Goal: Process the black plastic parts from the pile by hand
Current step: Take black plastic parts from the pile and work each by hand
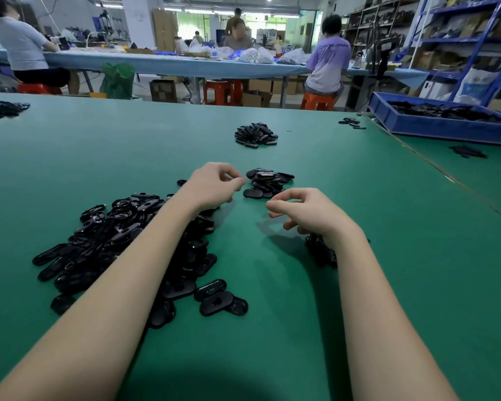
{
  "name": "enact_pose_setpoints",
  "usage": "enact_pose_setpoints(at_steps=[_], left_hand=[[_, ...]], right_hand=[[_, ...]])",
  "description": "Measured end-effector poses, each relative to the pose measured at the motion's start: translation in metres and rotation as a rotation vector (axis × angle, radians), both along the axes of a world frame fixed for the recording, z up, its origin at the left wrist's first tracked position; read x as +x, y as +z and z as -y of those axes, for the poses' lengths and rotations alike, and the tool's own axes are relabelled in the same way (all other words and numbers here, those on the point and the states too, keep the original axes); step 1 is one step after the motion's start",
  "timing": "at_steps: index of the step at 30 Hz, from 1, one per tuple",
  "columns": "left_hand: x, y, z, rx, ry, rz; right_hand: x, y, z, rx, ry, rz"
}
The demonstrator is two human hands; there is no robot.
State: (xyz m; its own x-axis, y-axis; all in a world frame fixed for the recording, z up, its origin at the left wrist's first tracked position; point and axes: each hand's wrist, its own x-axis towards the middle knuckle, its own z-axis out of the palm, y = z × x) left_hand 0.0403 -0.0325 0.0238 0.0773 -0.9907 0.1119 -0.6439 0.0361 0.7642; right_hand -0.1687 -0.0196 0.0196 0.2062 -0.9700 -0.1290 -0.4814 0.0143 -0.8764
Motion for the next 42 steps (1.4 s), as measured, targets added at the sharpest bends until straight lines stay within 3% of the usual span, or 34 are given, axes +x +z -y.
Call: enact_pose_setpoints(at_steps=[4, 14, 32, 42], left_hand=[[0.016, 0.007, -0.016, 0.0, -0.047, 0.095], [0.029, -0.011, -0.018, 0.107, 0.057, 0.687], [0.007, -0.023, -0.012, 0.043, 0.324, 0.632], [0.004, -0.022, -0.013, 0.036, 0.291, 0.608]], right_hand=[[0.01, -0.003, 0.002, -0.032, 0.044, -0.07], [0.018, -0.012, 0.005, -0.083, 0.125, -0.235], [0.019, -0.012, 0.004, -0.084, 0.144, -0.267], [0.02, -0.014, 0.005, -0.081, 0.148, -0.262]])
